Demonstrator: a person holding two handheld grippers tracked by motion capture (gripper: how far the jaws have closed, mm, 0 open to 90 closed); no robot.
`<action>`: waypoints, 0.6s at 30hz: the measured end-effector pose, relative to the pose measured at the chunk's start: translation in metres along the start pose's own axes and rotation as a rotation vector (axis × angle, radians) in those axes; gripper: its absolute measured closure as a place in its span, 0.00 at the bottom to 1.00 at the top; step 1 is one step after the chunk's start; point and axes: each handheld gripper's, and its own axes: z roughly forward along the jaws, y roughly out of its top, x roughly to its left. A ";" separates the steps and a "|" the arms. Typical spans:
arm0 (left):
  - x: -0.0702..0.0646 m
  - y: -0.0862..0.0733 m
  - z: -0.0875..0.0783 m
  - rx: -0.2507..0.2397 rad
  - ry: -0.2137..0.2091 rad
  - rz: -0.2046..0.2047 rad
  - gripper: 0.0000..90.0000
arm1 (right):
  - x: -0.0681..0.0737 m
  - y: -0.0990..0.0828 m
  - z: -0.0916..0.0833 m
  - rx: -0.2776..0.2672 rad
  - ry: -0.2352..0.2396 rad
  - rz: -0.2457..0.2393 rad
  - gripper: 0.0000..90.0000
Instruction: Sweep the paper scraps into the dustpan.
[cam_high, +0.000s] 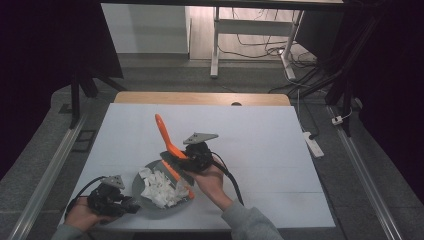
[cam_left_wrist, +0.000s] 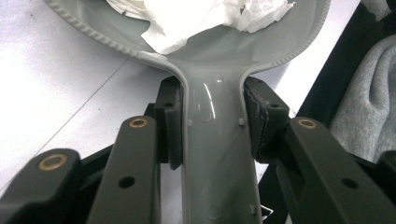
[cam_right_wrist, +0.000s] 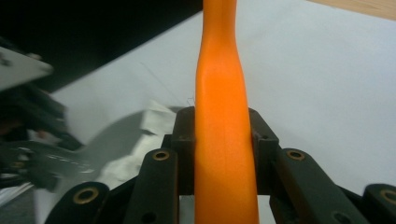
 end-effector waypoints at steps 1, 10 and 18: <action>0.000 0.000 0.000 0.000 -0.001 0.000 0.69 | -0.003 -0.001 0.002 0.013 -0.021 -0.001 0.79; 0.000 0.000 0.001 0.002 -0.003 -0.002 0.69 | -0.024 -0.020 0.023 0.122 -0.134 0.009 0.79; -0.003 0.002 0.003 0.014 -0.001 0.001 0.68 | 0.009 -0.021 0.029 0.131 0.000 0.032 0.79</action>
